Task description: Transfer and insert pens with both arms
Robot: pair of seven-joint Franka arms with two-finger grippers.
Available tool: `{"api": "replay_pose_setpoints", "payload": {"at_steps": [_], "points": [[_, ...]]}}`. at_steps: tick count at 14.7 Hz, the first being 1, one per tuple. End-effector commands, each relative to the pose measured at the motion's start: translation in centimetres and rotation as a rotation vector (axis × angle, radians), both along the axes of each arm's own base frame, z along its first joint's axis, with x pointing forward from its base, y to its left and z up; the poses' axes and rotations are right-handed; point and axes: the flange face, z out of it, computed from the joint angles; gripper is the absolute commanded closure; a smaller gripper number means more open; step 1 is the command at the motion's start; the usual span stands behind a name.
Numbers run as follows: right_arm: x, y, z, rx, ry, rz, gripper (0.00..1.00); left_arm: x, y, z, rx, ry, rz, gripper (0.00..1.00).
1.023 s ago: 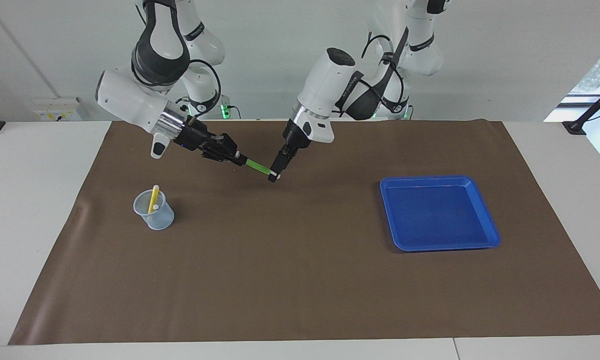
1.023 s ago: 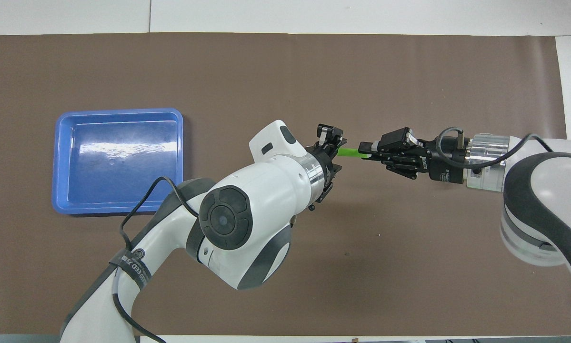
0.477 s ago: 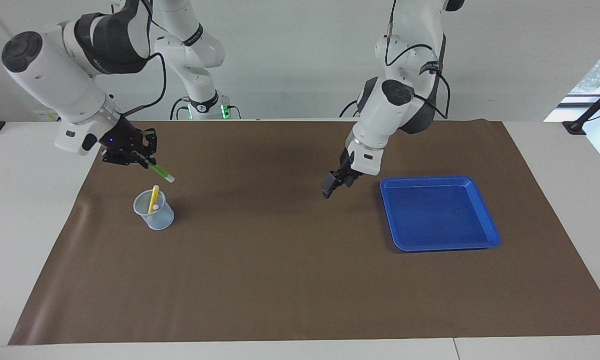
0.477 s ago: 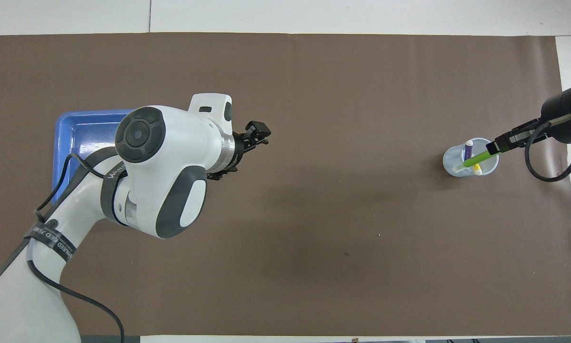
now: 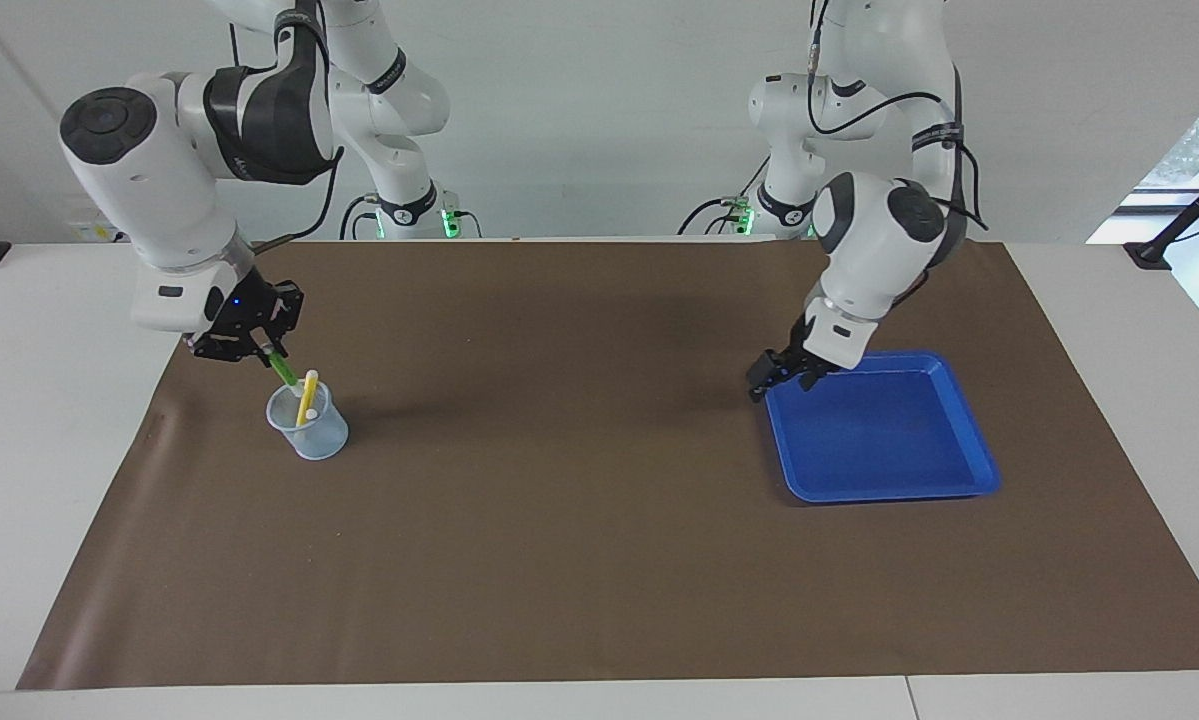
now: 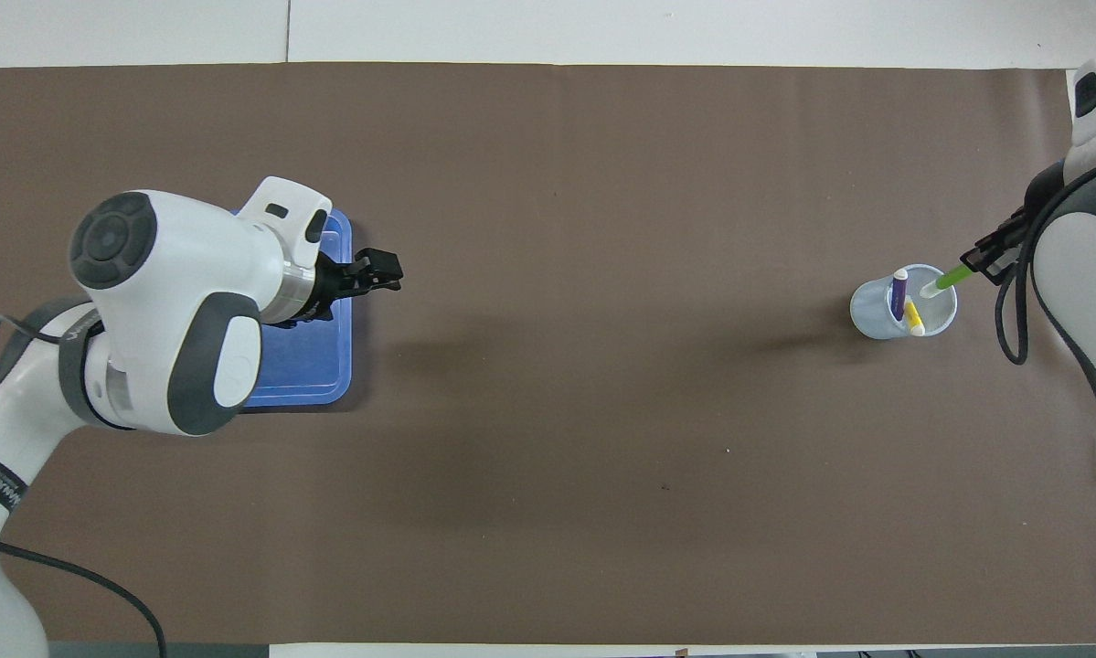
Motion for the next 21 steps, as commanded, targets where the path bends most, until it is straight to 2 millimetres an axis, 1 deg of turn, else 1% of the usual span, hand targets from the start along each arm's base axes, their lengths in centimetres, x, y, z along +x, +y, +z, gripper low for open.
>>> {"api": "replay_pose_setpoints", "payload": {"at_steps": [1, 3, 4, 6, 7, 8, 10, 13, 15, 17, 19, 21], "points": [[-0.8, 0.5, -0.3, 0.049, -0.014, -0.02, 1.0, -2.5, 5.4, 2.2, 0.021, 0.027, -0.1, 0.0], [-0.8, 0.5, -0.7, 0.098, -0.015, -0.072, 1.0, -2.8, 9.0, 3.9, 0.019, 0.02, -0.12, 0.0], [-1.1, 0.5, -1.0, 0.112, -0.011, -0.081, 1.0, -2.6, 10.0, 5.3, 0.025, 0.019, -0.129, 0.0], [-2.0, -0.2, -2.0, 0.118, 0.002, -0.1, 1.0, -1.9, 11.4, 9.0, 0.085, 0.039, -0.165, 0.0], [-2.4, -1.0, -2.4, 0.118, 0.001, -0.11, 1.0, -1.6, 11.7, 10.5, 0.099, 0.039, -0.173, 0.0], [-2.7, -1.5, -2.9, 0.116, 0.002, -0.115, 1.0, -1.3, 12.0, 12.4, 0.098, 0.03, -0.17, 0.0], [-2.7, -1.7, -2.8, 0.117, -0.001, -0.117, 1.0, -0.8, 11.8, 15.4, 0.101, 0.008, -0.177, 0.0], [-2.8, -1.8, -2.9, 0.117, 0.0, -0.118, 1.0, 0.0, 10.9, 19.1, 0.123, 0.001, -0.207, 0.0], [-3.3, -1.9, -3.5, 0.116, 0.005, -0.122, 1.0, 0.5, 10.6, 21.6, 0.134, 0.001, -0.221, 0.0], [-3.8, -2.6, -4.3, 0.115, -0.005, -0.133, 1.0, 0.7, 9.9, 22.9, 0.136, 0.015, -0.24, 0.0], [-3.8, -2.8, -4.4, 0.115, -0.008, -0.13, 1.0, 0.3, 8.7, 23.3, 0.162, 0.042, -0.271, 0.0], [-3.8, -2.8, -4.2, 0.114, -0.016, -0.131, 1.0, 0.5, 8.1, 23.9, 0.16, 0.044, -0.282, 0.0]]}}
